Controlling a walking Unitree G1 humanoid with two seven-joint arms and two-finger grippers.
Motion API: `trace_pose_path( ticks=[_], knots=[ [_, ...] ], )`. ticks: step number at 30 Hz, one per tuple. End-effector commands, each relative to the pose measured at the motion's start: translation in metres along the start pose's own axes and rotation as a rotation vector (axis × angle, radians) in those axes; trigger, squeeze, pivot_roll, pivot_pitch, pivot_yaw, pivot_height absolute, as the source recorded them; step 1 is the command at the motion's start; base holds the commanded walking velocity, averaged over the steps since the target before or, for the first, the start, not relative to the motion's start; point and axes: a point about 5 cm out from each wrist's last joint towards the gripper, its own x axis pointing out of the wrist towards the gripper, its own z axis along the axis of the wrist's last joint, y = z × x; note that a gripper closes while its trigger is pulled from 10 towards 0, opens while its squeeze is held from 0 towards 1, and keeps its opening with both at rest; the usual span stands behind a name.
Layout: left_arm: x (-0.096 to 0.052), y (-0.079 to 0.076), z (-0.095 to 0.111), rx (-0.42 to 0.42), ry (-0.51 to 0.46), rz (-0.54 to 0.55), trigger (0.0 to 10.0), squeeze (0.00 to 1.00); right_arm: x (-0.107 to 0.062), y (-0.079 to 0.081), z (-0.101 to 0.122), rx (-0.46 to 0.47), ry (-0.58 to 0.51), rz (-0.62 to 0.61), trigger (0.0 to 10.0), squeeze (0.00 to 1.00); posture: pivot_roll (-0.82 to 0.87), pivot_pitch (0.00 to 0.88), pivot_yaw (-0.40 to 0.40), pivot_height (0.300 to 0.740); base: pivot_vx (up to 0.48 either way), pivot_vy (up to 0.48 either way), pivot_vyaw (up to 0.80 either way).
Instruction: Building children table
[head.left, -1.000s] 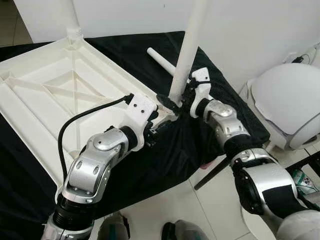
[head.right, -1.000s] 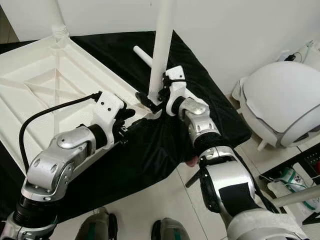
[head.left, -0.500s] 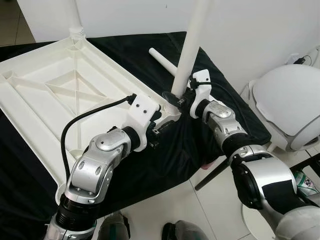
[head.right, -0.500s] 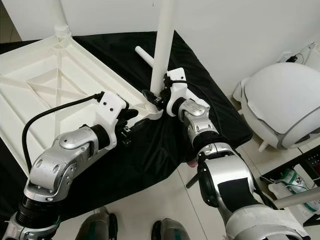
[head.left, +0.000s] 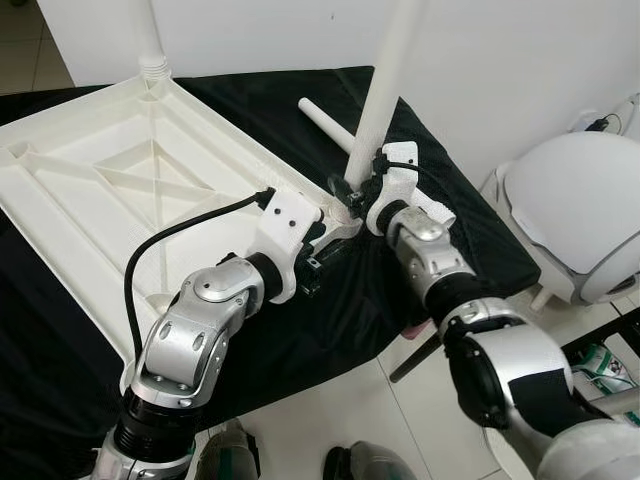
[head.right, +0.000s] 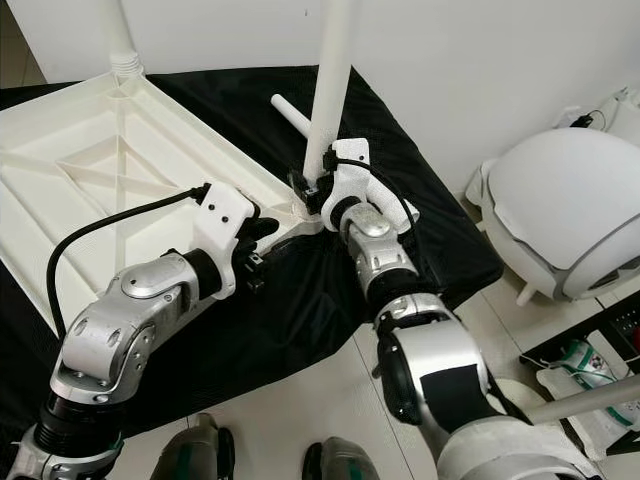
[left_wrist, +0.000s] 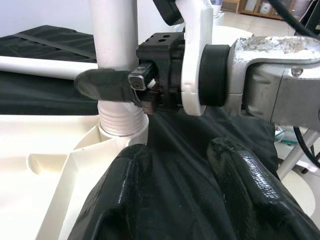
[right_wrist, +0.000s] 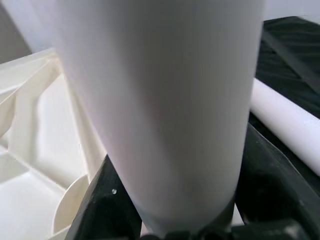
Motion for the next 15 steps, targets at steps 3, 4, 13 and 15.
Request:
trace_pose_path(
  ticks=[3,4,13,15],
  knots=[
    [0.002,-0.001,-0.004,-0.004,0.009,0.045,10.0,0.00,-0.004,-0.003,-0.009,0.053,0.020,-0.237,0.0,0.00,0.02,0.000,-0.082,0.740,0.000,0.000,0.00],
    [0.002,-0.001,-0.004,-0.004,0.010,0.044,10.0,0.00,-0.005,-0.001,-0.010,0.066,0.022,-0.253,0.0,0.00,0.02,0.000,-0.082,0.740,0.000,0.000,0.00],
    [0.002,-0.003,-0.004,-0.006,0.010,0.038,10.0,0.00,-0.004,0.020,-0.006,0.102,-0.011,-0.231,10.0,0.00,0.02,0.000,-0.081,0.740,0.000,0.000,0.00],
    [0.002,-0.003,-0.004,-0.005,0.009,0.037,10.0,0.00,-0.005,0.017,-0.004,0.099,-0.021,-0.224,10.0,0.43,0.01,0.000,-0.081,0.740,0.000,0.000,0.00]
  ],
)
